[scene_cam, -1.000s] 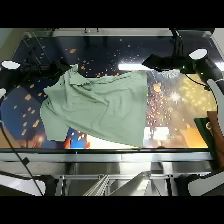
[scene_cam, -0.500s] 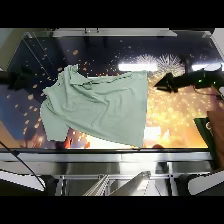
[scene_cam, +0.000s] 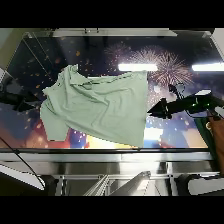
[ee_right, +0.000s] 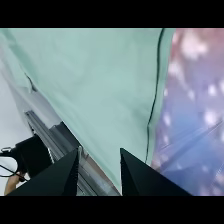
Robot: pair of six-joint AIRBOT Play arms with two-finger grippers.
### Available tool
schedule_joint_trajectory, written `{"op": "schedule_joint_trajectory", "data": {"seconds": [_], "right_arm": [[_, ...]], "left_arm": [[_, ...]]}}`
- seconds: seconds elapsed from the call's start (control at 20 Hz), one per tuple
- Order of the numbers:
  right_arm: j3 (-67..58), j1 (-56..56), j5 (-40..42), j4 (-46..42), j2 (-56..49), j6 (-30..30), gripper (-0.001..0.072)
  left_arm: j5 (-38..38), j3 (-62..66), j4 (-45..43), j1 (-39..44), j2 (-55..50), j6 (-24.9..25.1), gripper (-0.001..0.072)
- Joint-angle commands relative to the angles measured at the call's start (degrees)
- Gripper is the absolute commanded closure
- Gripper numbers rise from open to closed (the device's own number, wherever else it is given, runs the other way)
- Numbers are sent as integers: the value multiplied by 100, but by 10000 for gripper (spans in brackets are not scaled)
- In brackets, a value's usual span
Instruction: Fold the shirts.
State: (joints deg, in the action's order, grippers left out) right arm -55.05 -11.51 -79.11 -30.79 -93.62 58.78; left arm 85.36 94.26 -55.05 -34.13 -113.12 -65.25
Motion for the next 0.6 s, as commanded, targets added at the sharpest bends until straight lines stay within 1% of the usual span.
{"op": "schedule_joint_trajectory", "data": {"seconds": [0.0,0.05,0.1,0.15,0.25,0.3,0.35,0.4,0.5,0.55], "right_arm": [[562,0,72,7,584,-98,420],[667,-9,76,-4,782,-98,420],[756,-9,92,-2,992,-96,420],[811,-11,90,-4,1169,-90,420],[874,-72,87,-13,1434,-48,420],[907,-103,90,-68,1532,-4,420],[964,-133,83,-188,1609,87,420],[1047,-186,90,-444,1670,205,420],[1390,-310,238,-831,1733,415,419],[1650,-341,404,-809,1744,424,414]], "left_arm": [[103,595,-74,332,-780,140,143],[271,817,-68,415,-979,210,261],[485,1064,-33,505,-1165,225,311],[691,1296,-26,581,-1303,225,328],[811,1545,-22,737,-1423,225,329],[828,1545,-24,796,-1419,251,394],[944,1541,-31,833,-1419,341,571],[1145,1541,-28,833,-1419,433,684],[1300,1440,-24,769,-1311,433,684],[1331,1257,-33,699,-1158,433,684]]}}
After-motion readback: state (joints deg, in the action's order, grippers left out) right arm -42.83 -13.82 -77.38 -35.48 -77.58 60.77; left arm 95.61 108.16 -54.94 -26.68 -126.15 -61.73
